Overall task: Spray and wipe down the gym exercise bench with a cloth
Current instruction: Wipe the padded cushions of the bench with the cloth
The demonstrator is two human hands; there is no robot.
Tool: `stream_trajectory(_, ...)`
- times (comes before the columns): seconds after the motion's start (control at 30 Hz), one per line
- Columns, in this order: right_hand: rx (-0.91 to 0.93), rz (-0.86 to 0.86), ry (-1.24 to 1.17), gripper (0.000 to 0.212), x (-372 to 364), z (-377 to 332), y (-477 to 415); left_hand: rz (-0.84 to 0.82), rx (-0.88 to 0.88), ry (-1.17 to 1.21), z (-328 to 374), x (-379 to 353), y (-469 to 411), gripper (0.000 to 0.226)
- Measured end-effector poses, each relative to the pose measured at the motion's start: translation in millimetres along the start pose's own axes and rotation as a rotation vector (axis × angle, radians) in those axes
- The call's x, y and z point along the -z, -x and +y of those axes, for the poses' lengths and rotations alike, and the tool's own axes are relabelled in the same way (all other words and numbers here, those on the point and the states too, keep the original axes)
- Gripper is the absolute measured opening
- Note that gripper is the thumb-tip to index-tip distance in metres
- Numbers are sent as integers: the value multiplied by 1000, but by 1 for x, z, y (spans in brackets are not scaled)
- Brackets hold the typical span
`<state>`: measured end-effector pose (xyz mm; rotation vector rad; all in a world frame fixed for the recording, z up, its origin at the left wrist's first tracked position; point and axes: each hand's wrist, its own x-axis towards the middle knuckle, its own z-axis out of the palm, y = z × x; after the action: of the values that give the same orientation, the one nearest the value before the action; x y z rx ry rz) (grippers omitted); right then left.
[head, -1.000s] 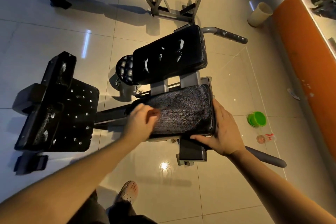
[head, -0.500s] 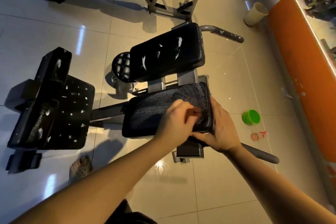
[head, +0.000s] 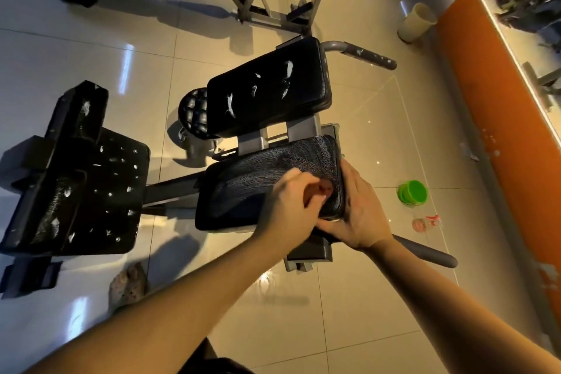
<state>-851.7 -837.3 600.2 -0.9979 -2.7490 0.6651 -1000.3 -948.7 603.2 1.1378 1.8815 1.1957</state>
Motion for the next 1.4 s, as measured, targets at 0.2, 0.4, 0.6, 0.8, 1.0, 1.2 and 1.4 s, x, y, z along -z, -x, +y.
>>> stream_trajectory(0.2, 19, 12, 81, 135, -3, 5, 2, 159, 436, -194, -128, 67, -11, 10)
stream_trajectory(0.4, 59, 77, 69, 124, -3, -10, 7, 127, 253, -49, -62, 28, -30, 8)
stream_trajectory(0.6, 8, 82, -31, 129, -7, -11, 9, 3, 80, 43, -14, 8, -30, 13)
stream_trajectory(0.8, -1, 58, -36, 130, -8, -5, 6, 178, 512, -160, -138, 79, -49, 13)
stream_trajectory(1.0, -16, 62, -26, 129, -9, -6, 7, 154, 379, -58, -84, 49, -89, 7)
stream_trajectory(1.2, -25, 66, -40, 127, -7, -9, 7, -20, 64, -62, -48, 23, -38, 15)
stream_trajectory(1.4, -40, 66, -26, 130, -9, -6, 7, 229, 646, -139, -176, 87, -47, 27)
